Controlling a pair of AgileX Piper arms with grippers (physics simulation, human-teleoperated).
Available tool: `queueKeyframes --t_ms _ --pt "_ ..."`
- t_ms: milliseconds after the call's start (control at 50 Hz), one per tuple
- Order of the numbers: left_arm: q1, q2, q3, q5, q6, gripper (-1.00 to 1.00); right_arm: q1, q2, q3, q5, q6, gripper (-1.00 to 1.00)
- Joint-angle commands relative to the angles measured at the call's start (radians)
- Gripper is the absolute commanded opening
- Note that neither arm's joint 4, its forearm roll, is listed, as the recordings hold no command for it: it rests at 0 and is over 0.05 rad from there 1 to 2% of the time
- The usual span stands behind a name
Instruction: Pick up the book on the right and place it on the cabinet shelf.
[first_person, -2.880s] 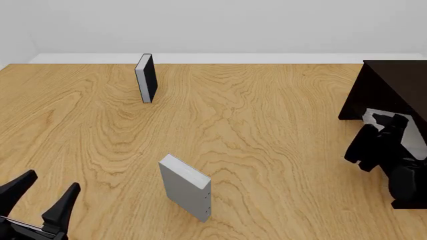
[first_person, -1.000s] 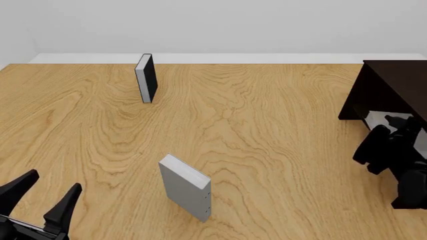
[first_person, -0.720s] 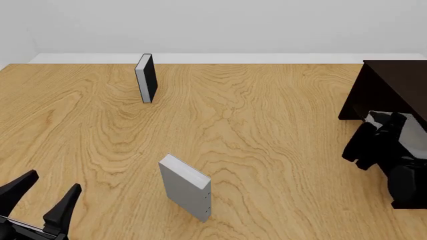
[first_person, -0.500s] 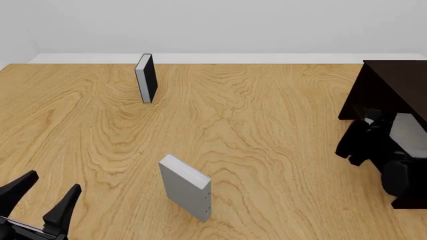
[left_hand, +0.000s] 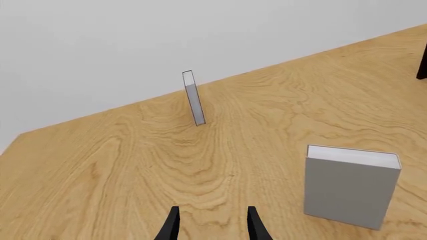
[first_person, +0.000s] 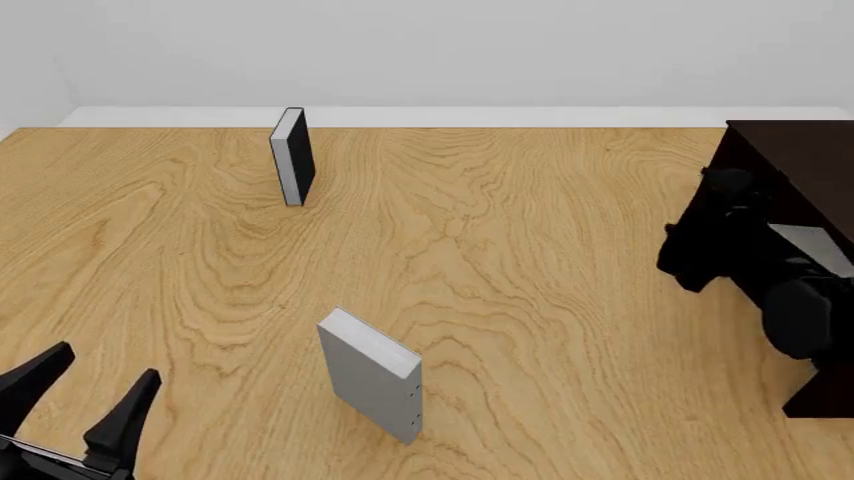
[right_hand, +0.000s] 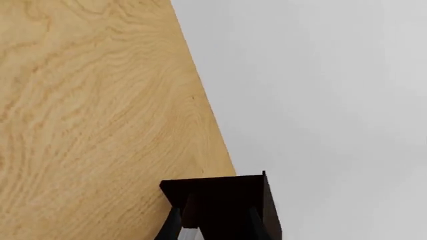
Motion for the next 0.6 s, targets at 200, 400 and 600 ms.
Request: queueKeyframes --t_ms 200,400,600 --pt "0.024 -0.001 0.0 -0.007 0.019 1.0 0.099 -0.307 -0.005 0.27 0.087 1.0" --pt "0.031 -0.019 0.0 0.007 0.025 1.0 0.127 -0.431 -0.014 0.383 0.131 1.0" --pt "0.032 -0.013 0.0 -0.001 0.031 1.0 0.145 -0.559 -0.009 0.483 0.153 1.0"
